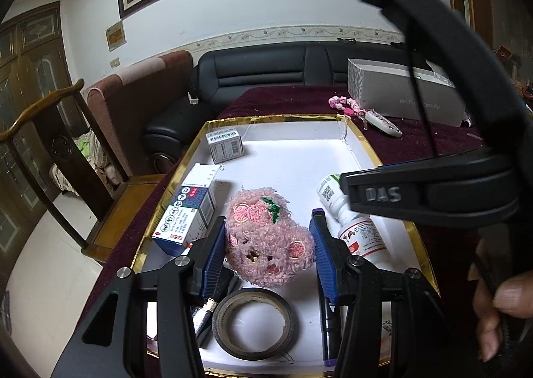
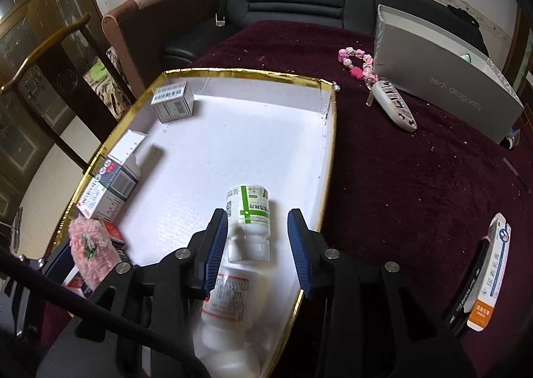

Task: Organize objects
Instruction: 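Grasp a black marker with the left tool while the right tool grasps the white-orange tube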

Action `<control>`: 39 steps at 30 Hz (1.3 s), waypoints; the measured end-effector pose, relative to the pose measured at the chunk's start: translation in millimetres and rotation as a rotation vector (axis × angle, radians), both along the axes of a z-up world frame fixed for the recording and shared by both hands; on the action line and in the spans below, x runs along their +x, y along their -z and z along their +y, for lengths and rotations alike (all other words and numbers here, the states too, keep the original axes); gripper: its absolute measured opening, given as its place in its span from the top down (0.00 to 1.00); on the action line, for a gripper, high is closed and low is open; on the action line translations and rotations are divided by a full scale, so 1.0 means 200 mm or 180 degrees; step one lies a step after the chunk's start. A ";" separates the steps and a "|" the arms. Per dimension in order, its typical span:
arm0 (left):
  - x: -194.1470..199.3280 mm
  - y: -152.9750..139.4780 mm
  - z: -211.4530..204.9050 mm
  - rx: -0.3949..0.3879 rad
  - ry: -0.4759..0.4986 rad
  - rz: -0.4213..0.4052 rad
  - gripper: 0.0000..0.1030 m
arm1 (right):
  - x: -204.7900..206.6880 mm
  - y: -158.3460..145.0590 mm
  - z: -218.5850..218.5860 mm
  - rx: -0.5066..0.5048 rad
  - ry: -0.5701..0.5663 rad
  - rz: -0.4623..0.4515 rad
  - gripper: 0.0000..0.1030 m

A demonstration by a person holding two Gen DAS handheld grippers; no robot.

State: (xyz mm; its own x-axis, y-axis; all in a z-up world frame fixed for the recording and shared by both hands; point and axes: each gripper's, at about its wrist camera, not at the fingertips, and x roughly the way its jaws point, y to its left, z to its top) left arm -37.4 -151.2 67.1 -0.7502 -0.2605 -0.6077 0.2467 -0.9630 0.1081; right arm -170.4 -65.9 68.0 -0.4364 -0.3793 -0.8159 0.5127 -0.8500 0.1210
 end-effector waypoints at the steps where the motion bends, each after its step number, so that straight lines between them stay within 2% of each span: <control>1: 0.00 -0.01 -0.01 0.0002 0.0007 0.0005 0.56 | 0.01 -0.02 0.02 -0.0029 0.0006 0.0005 0.66; 4: 0.02 -0.05 -0.05 0.0090 -0.0018 0.0059 0.53 | 0.04 -0.07 0.09 -0.0143 0.0017 0.0018 0.66; 8: 0.03 -0.10 -0.12 0.0276 0.0004 0.0098 0.52 | 0.07 -0.14 0.25 -0.0386 0.0094 -0.0009 0.64; 14: 0.04 -0.15 -0.10 0.0630 0.0330 -0.0057 0.52 | 0.12 -0.22 0.66 -0.0651 0.0370 0.0073 0.58; 18: 0.00 -0.20 0.11 0.0702 0.0748 -0.0204 0.53 | 0.12 -0.23 1.01 -0.0741 0.0759 0.0152 0.51; 20: -0.06 -0.21 0.27 0.0800 0.1062 -0.0363 0.53 | 0.11 -0.21 1.19 -0.0763 0.0986 0.0204 0.47; 22: -0.12 -0.21 0.42 0.0912 0.1309 -0.0530 0.53 | 0.09 -0.15 1.34 -0.0804 0.1185 0.0129 0.47; 25: -0.27 -0.15 0.65 0.0944 0.1562 -0.0830 0.53 | 0.07 -0.04 1.51 -0.0974 0.1372 0.0021 0.47; 27: -0.34 -0.10 0.75 0.0942 0.1613 -0.1023 0.53 | 0.06 0.01 1.58 -0.1053 0.1448 -0.0031 0.47; 30: -0.46 0.01 0.91 0.0758 0.1620 -0.1273 0.53 | 0.04 0.03 1.68 -0.1141 0.1518 -0.0040 0.47; 32: -0.51 0.04 0.97 0.0594 0.1558 -0.1304 0.53 | 0.04 0.03 1.71 -0.1203 0.1525 -0.0055 0.47; 37: -0.65 0.11 1.10 0.0413 0.1509 -0.1406 0.53 | 0.05 -0.01 1.71 -0.1382 0.1487 -0.0033 0.47; 39: -0.69 0.14 1.13 0.0312 0.1483 -0.1416 0.57 | 0.07 -0.02 1.72 -0.1389 0.1490 0.0000 0.47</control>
State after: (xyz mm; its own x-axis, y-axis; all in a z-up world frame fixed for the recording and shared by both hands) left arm -175.4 74.5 39.7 -0.4424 0.1038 -0.8908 -0.2473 -0.9689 0.0098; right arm -157.2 278.1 72.2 -0.6365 -0.4458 -0.6294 0.0991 -0.8565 0.5065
